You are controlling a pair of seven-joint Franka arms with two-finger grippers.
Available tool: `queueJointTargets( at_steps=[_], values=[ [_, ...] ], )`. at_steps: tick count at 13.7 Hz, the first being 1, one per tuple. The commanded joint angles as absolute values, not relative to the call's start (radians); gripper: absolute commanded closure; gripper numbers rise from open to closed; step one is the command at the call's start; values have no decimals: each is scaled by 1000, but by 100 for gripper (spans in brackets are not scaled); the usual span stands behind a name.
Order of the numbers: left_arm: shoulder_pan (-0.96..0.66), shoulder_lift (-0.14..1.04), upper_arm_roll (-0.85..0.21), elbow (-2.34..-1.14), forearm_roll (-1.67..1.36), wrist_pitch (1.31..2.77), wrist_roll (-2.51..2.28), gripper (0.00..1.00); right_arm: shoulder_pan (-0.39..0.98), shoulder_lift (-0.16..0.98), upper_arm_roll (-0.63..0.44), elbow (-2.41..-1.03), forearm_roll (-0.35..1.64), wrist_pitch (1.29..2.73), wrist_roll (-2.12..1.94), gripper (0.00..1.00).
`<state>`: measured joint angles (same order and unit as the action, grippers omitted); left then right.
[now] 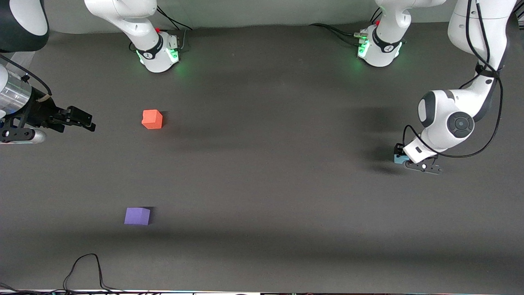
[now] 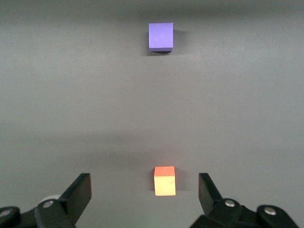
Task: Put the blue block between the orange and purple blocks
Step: 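Reach the left gripper down and grasp the light-blue cube, then carry the light-blue cube with the left gripper toward the table's middle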
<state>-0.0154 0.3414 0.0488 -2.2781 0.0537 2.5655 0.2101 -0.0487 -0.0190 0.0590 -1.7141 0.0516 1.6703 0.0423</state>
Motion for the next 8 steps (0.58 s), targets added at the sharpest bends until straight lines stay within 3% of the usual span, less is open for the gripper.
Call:
queueJointTargets(
  at_steps=[1, 2, 6, 8],
  values=[
    [-9, 331, 46, -2257, 64, 2550, 209, 54, -48, -23, 57, -1712, 32, 1671, 23, 0],
    [-6, 309, 48, -2237, 64, 2507, 212, 54, -48, -23, 57, -1712, 32, 1671, 23, 0],
    [-21, 227, 41, -1975, 64, 2021, 161, 53, -46, -23, 57, -1713, 32, 1671, 23, 0],
    [-58, 181, 9, -1928, 57, 1930, 59, 53, -46, -23, 57, -1713, 32, 1671, 25, 0]
  ],
)
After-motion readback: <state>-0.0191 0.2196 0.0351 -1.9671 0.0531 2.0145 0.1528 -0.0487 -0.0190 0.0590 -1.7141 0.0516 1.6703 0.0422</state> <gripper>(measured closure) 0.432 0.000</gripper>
